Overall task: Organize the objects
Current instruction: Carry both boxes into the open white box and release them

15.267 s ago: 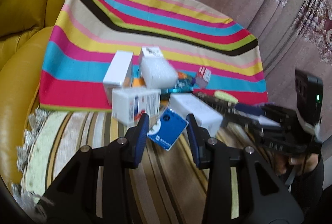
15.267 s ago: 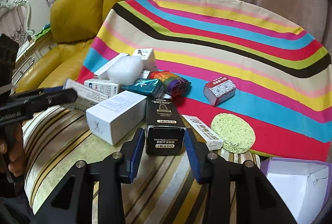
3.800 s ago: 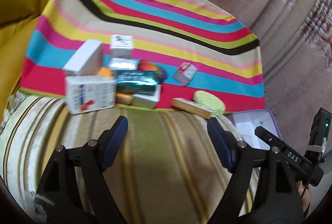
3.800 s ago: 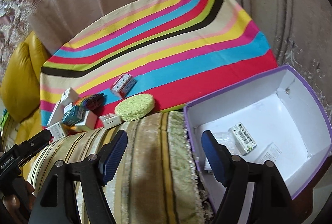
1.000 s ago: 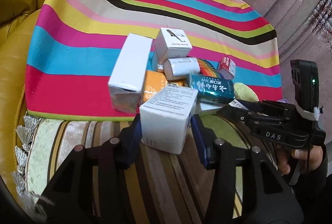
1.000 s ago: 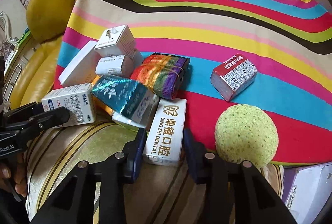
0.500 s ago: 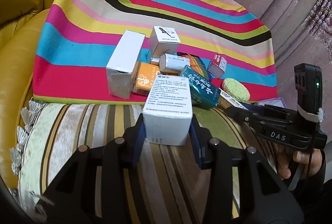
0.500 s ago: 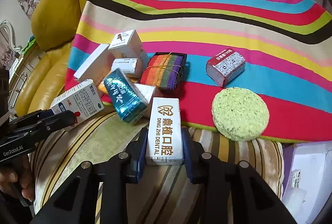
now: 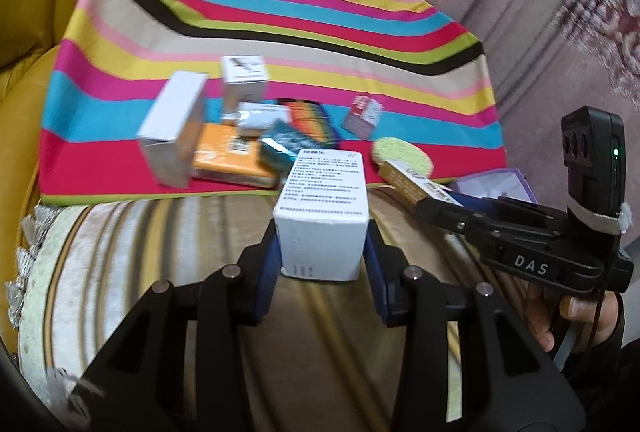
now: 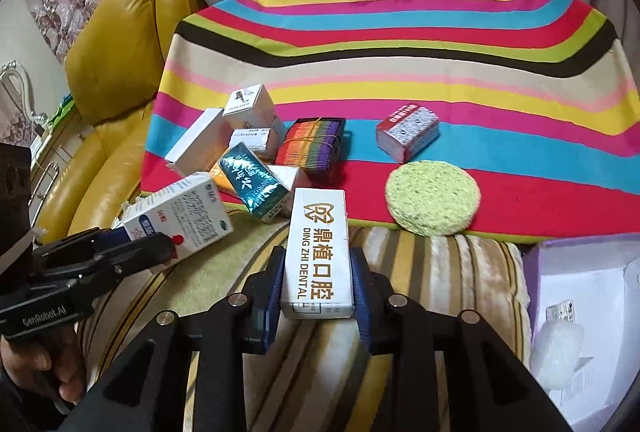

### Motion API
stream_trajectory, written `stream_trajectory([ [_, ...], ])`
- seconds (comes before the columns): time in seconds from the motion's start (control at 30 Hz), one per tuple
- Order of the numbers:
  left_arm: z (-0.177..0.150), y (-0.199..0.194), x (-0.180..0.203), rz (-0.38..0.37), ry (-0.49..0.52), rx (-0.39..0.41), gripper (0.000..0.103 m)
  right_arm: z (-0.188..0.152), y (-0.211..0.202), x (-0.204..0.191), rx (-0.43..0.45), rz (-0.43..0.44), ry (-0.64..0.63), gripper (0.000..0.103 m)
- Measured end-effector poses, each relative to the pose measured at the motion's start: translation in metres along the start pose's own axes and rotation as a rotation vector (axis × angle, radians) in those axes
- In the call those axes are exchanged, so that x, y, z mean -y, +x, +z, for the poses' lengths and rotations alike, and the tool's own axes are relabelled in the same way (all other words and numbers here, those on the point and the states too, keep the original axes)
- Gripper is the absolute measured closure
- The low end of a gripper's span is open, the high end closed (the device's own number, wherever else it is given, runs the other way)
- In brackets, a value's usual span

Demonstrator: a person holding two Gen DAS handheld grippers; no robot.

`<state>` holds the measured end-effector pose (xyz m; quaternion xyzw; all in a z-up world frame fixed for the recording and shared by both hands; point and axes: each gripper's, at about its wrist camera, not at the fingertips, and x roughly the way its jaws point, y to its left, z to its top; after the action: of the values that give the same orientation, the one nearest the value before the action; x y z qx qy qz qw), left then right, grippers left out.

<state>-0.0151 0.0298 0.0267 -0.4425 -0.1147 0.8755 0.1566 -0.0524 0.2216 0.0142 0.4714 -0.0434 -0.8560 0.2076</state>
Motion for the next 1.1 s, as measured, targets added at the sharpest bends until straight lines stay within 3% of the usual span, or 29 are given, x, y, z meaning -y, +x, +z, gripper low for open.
stream_trajectory([
  [0.63, 0.012, 0.033, 0.08, -0.129, 0.123, -0.044, 0.059, -0.032, -0.055, 0.065, 0.099, -0.047, 0.191, 0.071],
  [1.1, 0.024, 0.078, 0.151, -0.227, 0.256, -0.124, 0.059, -0.069, -0.089, 0.163, 0.132, -0.209, 0.42, 0.071],
])
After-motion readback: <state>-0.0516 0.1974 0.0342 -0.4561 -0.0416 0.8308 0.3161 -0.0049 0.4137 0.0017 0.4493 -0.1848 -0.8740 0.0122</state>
